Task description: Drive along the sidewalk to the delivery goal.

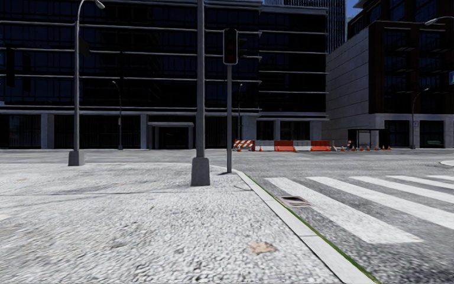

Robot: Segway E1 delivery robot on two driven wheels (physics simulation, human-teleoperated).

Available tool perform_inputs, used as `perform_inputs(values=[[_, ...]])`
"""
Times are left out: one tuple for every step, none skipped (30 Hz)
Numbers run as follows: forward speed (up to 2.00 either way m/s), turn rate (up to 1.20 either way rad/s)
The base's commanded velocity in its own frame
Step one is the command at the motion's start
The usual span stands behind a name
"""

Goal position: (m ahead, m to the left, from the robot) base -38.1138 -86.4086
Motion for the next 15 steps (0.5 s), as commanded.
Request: perform_inputs(values=[[2.00,0.00],[2.00,0.00],[2.00,0.00],[2.00,0.00],[2.00,0.00],[2.00,0.00],[2.00,0.00],[2.00,0.00],[2.00,0.00],[2.00,0.00],[2.00,0.00],[2.00,0.00],[2.00,0.00],[2.00,0.00],[2.00,0.00]])
